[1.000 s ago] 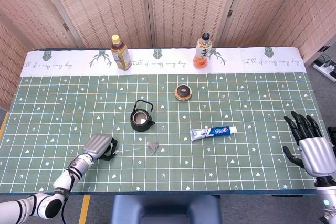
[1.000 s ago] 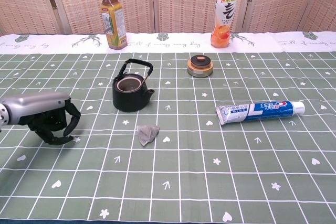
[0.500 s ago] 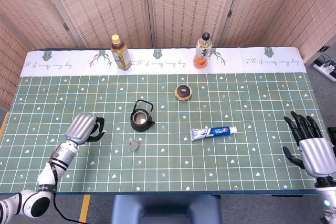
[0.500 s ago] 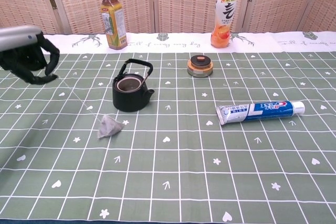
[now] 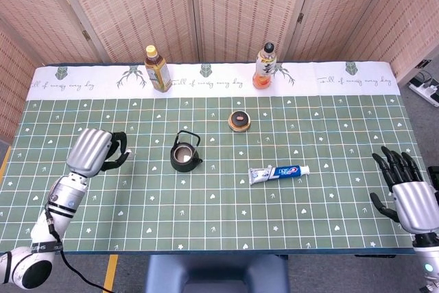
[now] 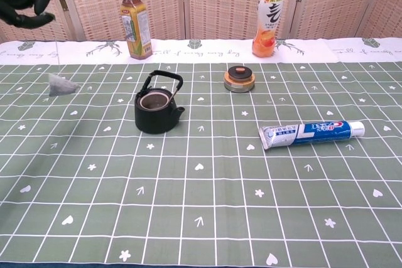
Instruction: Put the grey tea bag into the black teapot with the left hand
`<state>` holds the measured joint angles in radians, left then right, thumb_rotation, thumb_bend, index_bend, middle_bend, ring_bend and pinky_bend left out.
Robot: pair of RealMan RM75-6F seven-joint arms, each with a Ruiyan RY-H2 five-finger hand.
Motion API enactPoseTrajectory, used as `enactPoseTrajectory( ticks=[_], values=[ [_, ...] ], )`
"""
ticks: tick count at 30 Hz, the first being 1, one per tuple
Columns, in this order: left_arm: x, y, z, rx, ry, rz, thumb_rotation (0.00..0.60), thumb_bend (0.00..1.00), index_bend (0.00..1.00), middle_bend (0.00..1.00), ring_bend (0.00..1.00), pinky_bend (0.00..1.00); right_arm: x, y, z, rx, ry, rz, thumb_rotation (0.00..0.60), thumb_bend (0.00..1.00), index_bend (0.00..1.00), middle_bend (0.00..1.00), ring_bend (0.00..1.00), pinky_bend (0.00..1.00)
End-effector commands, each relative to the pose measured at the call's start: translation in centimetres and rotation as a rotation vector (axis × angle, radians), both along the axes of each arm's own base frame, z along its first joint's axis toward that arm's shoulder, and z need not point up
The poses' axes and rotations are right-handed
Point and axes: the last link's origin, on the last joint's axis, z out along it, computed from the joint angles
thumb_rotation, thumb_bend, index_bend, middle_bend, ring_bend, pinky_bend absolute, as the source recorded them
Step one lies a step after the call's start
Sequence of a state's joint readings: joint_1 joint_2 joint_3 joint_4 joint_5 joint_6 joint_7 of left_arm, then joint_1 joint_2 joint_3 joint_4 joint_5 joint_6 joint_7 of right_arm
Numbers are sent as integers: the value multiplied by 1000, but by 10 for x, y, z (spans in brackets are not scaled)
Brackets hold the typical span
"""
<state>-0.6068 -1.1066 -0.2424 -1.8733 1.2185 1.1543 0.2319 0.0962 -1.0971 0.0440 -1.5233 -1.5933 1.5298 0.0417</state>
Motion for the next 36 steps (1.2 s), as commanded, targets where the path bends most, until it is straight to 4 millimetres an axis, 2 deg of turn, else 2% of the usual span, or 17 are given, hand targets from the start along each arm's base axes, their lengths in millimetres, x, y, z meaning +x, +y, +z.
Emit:
enactPoseTrajectory(
  ticks=[1, 9, 19, 29, 36],
  values=[
    [20, 3, 7, 12, 7, -50, 600, 486, 693, 1000, 1000, 1000, 0, 0, 1, -8, -5, -4, 600, 365, 0, 0, 0, 0],
    [42, 24, 9, -13, 10, -61, 600, 485, 686, 1000, 1000, 1000, -9, -7, 5, -20, -38, -69, 600, 364, 0, 0, 0, 0],
    [61, 42, -1, -55, -20, -86, 600, 485, 674, 1000, 1000, 1000, -17, -17, 9, -23, -50, -105, 600, 365, 0, 0, 0, 0],
    [72, 60, -13, -94, -20, -96, 600, 484, 665, 1000, 1000, 1000, -26, -26, 16, -40, -64, -137, 600, 365, 0, 0, 0, 0],
    [72, 63, -25, -140, -18, -109, 600, 484, 660, 1000, 1000, 1000, -27, -29, 15, -33, -62, -144, 600, 365, 0, 0, 0, 0]
  ],
)
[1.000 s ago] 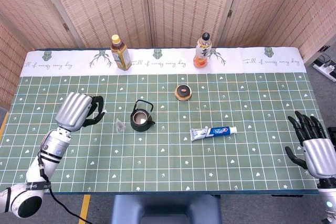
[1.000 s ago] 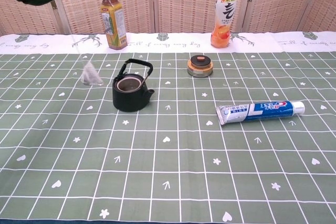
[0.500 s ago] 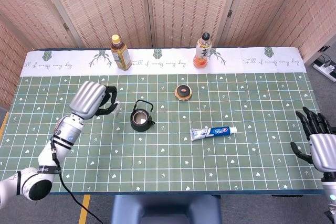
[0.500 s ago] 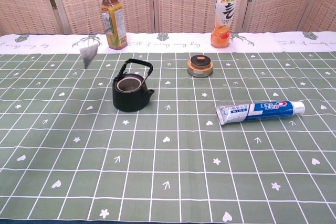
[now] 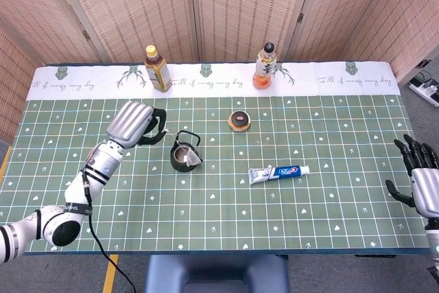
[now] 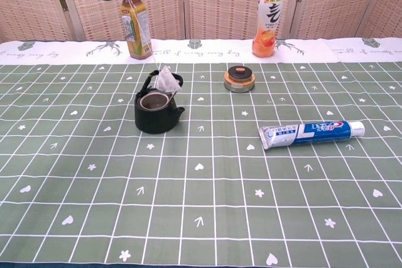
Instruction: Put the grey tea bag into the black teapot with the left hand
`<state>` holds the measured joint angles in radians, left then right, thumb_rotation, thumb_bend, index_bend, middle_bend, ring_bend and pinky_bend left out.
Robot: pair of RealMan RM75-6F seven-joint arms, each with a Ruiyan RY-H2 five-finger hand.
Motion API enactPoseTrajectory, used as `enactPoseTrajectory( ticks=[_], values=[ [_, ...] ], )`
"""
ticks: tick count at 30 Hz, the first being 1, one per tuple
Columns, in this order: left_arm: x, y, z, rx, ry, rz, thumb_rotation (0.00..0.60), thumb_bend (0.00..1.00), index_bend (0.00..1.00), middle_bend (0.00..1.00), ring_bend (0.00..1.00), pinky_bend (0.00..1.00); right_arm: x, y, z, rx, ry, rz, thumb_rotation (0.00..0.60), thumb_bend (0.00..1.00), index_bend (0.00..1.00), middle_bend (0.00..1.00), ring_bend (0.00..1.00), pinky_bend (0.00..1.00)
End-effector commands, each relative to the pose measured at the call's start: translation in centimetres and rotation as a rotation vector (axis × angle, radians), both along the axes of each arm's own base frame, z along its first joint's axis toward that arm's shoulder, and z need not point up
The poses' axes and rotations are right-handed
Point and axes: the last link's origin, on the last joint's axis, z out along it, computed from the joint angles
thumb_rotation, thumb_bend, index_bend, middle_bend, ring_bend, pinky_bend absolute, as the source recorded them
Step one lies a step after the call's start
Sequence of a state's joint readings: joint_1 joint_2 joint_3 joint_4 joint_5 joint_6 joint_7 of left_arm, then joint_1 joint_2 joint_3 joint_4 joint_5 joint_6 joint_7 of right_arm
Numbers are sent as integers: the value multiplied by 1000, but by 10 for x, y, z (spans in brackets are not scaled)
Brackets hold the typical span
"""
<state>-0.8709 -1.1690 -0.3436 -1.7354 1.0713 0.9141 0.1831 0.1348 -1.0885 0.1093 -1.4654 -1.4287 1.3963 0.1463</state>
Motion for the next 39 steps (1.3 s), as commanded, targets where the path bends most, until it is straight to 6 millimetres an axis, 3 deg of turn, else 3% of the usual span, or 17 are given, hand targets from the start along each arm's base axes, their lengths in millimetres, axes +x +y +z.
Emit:
enactPoseTrajectory(
  ticks=[1, 16, 31, 39],
  values=[
    [-2, 1, -7, -25, 8, -7, 600, 485, 659, 1000, 1000, 1000, 0, 0, 0, -1, 4, -1, 600, 365, 0, 0, 0, 0],
    [-12, 7, -31, -104, -12, 1, 600, 485, 638, 1000, 1000, 1000, 1, 2, 4, -16, -7, 4, 600, 364, 0, 0, 0, 0],
    [12, 9, -28, -76, -30, -60, 600, 485, 636, 1000, 1000, 1000, 0, 3, 8, -22, -11, 1, 600, 365, 0, 0, 0, 0],
    [-6, 12, -30, -75, -12, -23, 600, 484, 636, 1000, 1000, 1000, 0, 3, 7, -25, -4, 3, 600, 365, 0, 0, 0, 0]
  ],
)
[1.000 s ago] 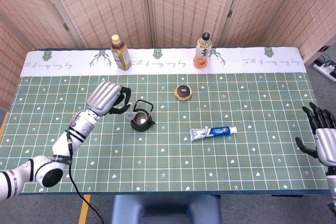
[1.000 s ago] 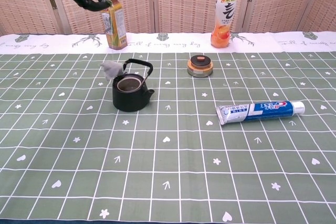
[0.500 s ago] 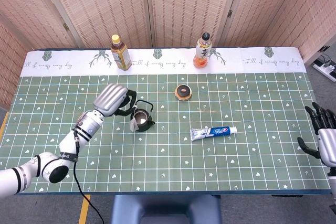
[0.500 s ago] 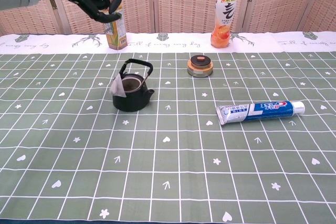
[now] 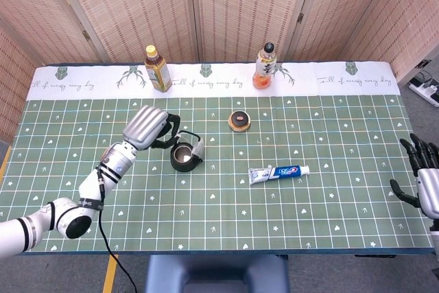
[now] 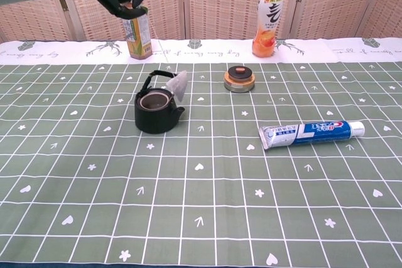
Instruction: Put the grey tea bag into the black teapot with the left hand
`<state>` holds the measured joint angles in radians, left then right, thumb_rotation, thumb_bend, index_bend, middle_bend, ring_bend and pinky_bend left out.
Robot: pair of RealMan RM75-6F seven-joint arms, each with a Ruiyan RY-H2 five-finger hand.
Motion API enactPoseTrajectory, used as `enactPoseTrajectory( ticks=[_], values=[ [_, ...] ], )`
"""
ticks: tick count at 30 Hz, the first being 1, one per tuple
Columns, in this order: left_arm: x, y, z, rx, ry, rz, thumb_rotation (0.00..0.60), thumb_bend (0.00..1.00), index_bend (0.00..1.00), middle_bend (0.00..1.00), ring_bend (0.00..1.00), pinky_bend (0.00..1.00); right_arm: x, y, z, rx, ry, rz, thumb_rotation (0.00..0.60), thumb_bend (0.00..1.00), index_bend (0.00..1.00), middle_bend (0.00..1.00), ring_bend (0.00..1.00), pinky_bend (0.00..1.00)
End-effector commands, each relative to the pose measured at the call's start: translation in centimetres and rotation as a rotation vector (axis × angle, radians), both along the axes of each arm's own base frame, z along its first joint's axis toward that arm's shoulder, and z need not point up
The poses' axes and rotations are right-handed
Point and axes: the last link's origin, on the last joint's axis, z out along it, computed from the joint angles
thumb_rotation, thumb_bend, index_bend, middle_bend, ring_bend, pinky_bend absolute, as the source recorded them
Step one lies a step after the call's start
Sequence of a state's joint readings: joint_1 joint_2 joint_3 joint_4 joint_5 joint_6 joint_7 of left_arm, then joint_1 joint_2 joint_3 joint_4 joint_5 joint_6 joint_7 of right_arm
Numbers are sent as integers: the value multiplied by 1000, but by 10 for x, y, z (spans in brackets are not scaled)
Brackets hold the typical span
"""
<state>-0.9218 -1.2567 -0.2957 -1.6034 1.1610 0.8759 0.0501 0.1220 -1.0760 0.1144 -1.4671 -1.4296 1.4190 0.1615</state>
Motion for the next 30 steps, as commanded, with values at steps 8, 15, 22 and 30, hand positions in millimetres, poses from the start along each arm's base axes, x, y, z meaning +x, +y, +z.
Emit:
enactPoseTrajectory(
  ticks=[8, 15, 22, 30],
  values=[
    [-18, 5, -4, -17, 12, 31, 600, 485, 636, 1000, 1000, 1000, 0, -2, -5, 11, 11, -7, 600, 365, 0, 0, 0, 0],
    [-13, 15, 8, 8, -12, 25, 600, 485, 638, 1000, 1000, 1000, -3, -6, -5, 7, 12, -24, 600, 365, 0, 0, 0, 0],
    [-17, 17, 14, 17, -8, 33, 600, 484, 640, 1000, 1000, 1000, -4, -8, -5, 4, 14, -29, 600, 365, 0, 0, 0, 0],
    [-29, 9, -2, -36, 26, 38, 600, 484, 640, 1000, 1000, 1000, -2, -8, -6, -4, 19, -23, 600, 365, 0, 0, 0, 0]
  ],
)
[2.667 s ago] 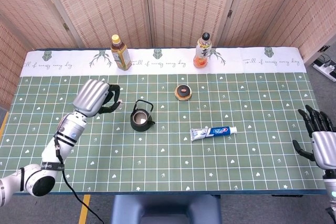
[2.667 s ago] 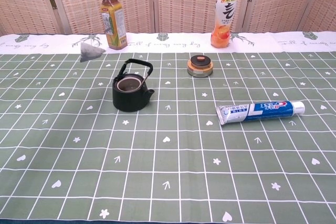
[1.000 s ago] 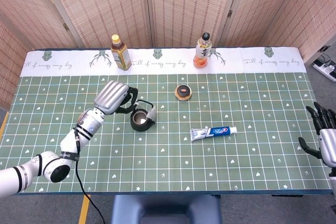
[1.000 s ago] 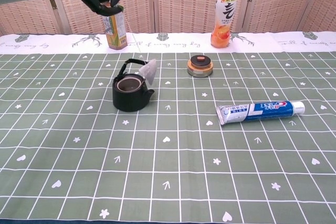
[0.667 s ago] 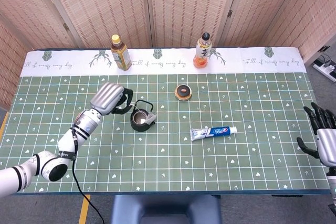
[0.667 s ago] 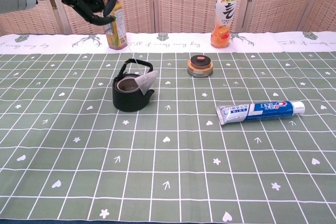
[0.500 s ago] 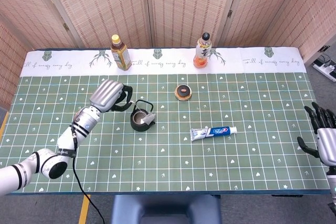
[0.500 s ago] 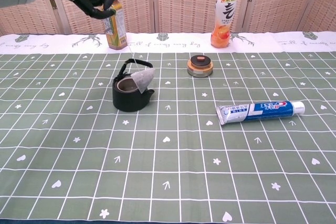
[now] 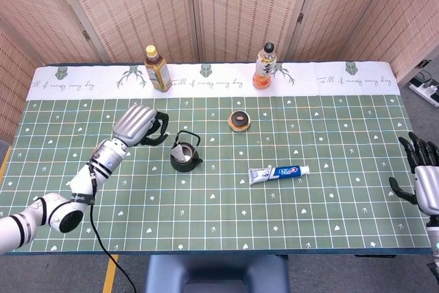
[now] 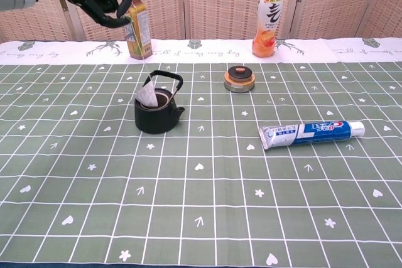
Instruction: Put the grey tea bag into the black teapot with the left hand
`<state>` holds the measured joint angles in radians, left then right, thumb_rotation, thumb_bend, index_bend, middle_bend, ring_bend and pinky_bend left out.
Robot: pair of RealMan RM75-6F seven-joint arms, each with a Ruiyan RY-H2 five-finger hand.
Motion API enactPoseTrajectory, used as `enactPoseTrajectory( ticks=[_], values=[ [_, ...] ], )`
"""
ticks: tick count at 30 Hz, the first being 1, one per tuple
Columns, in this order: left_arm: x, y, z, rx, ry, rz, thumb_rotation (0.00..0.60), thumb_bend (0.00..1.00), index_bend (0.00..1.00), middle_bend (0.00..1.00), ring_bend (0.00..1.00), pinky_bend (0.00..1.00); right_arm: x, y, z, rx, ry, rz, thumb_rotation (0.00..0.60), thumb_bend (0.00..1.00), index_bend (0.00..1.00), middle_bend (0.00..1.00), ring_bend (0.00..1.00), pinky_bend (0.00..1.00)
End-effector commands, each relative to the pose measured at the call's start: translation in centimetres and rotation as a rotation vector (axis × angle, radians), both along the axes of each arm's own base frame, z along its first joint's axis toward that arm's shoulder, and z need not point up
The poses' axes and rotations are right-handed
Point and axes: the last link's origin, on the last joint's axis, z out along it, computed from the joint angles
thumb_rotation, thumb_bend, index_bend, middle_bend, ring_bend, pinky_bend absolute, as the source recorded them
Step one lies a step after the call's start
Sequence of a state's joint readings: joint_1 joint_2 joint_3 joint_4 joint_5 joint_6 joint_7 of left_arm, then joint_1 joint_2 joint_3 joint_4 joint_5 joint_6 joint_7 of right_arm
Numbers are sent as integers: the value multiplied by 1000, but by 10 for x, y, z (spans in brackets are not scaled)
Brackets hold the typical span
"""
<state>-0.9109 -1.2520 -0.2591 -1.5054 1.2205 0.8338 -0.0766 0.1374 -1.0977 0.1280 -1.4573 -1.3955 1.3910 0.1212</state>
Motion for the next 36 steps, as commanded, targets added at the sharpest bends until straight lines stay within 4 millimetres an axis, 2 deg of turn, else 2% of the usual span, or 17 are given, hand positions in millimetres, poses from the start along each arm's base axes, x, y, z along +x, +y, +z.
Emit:
enactPoseTrajectory(
  ticks=[1, 6, 10, 16, 23, 26, 29, 31, 33, 36],
  values=[
    [-2, -4, -5, -13, 6, -8, 600, 485, 639, 1000, 1000, 1000, 0, 0, -1, 1, 1, 2, 600, 365, 0, 0, 0, 0],
    [-4, -9, -11, -31, 0, -7, 600, 484, 638, 1000, 1000, 1000, 1, 0, -3, 13, 6, 4, 600, 365, 0, 0, 0, 0],
    [-18, -24, -21, -75, -63, 30, 600, 484, 630, 1000, 1000, 1000, 1, 0, -5, 25, 10, 5, 600, 365, 0, 0, 0, 0],
    [-55, -56, -60, -183, -192, 116, 600, 485, 630, 1000, 1000, 1000, 4, 0, -13, 49, 24, 17, 600, 366, 0, 0, 0, 0],
    [-65, -83, -104, -297, -298, 146, 600, 485, 602, 1000, 1000, 1000, 6, 3, -16, 57, 31, 27, 600, 365, 0, 0, 0, 0],
    [-67, -86, -117, -325, -300, 143, 600, 483, 483, 1000, 1000, 1000, 6, 4, -15, 49, 30, 26, 600, 365, 0, 0, 0, 0],
    [-68, -83, -121, -338, -292, 142, 600, 443, 262, 1000, 1000, 1000, 5, 4, -14, 47, 29, 25, 600, 364, 0, 0, 0, 0],
    [-68, -81, -119, -342, -288, 144, 600, 346, 92, 1000, 1000, 1000, 5, 4, -13, 46, 28, 24, 600, 365, 0, 0, 0, 0],
    [-68, -79, -116, -345, -277, 145, 600, 264, 12, 1000, 1000, 1000, 5, 4, -13, 46, 27, 23, 600, 365, 0, 0, 0, 0],
    [-68, -77, -112, -340, -284, 149, 600, 184, 0, 1000, 1000, 1000, 5, 4, -14, 50, 28, 21, 600, 365, 0, 0, 0, 0]
  ],
)
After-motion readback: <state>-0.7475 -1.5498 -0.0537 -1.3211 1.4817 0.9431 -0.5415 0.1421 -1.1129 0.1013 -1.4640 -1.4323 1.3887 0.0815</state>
